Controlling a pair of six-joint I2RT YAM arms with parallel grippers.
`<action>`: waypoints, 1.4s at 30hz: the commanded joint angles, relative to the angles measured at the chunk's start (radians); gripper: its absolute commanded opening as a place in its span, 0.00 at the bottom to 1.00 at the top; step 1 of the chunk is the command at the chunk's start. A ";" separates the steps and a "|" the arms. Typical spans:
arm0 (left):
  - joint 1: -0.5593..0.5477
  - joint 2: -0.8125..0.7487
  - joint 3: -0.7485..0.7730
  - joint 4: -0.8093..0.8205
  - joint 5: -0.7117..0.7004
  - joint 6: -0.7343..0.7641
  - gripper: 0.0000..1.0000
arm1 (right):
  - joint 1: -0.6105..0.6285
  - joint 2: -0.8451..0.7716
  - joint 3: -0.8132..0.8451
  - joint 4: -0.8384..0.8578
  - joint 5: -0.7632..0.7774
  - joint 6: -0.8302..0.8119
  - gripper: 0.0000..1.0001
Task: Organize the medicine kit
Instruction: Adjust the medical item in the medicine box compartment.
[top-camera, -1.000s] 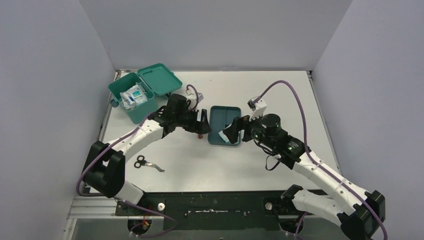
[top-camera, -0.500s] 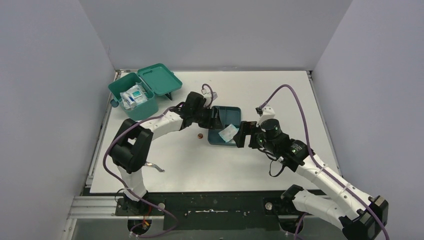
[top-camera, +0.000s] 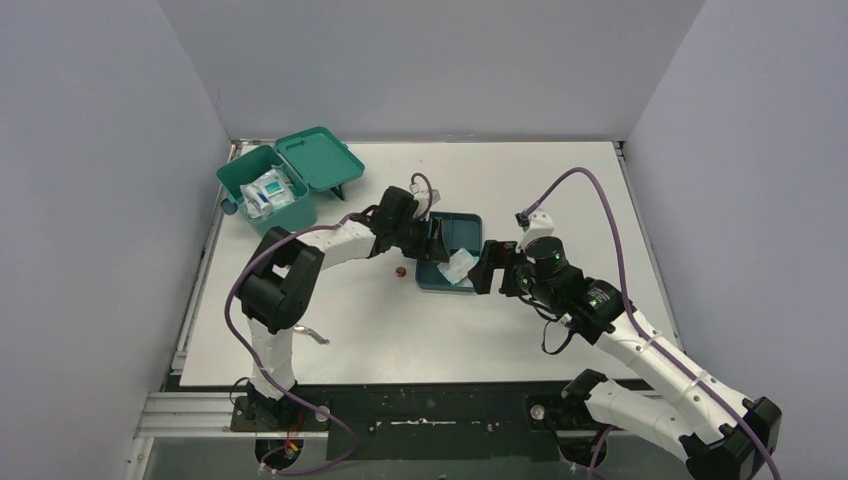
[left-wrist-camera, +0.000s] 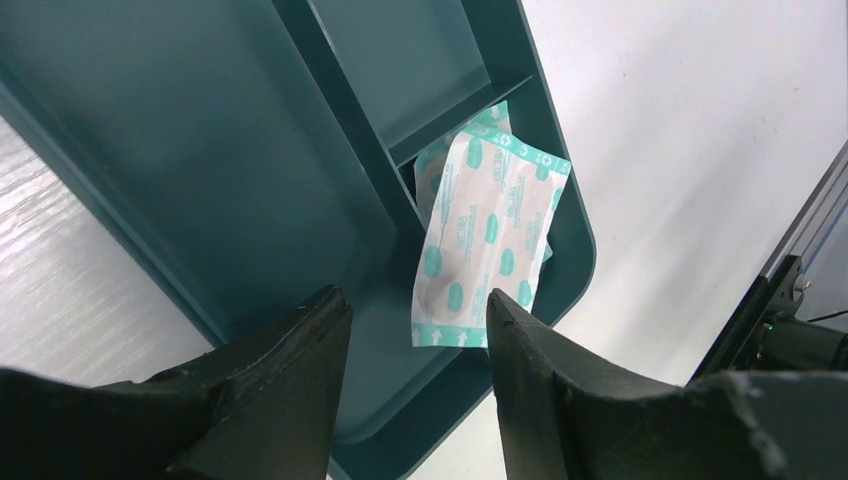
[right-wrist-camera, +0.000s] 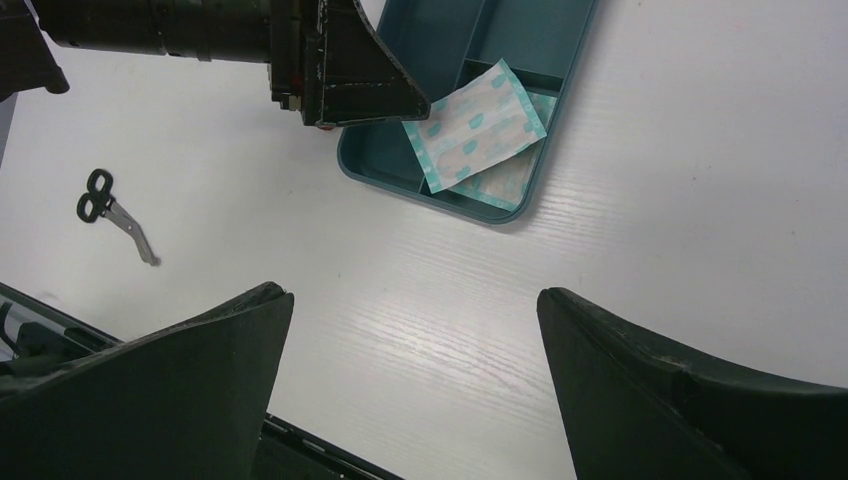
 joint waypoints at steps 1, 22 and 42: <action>-0.004 0.029 0.064 0.035 0.059 -0.001 0.49 | -0.004 -0.013 0.037 -0.019 0.026 0.012 1.00; -0.098 -0.034 0.028 0.000 0.075 -0.032 0.39 | -0.004 -0.010 0.028 -0.026 0.049 0.014 1.00; -0.097 -0.225 -0.091 0.034 -0.023 -0.097 0.43 | -0.005 0.046 0.003 -0.001 0.148 0.222 0.97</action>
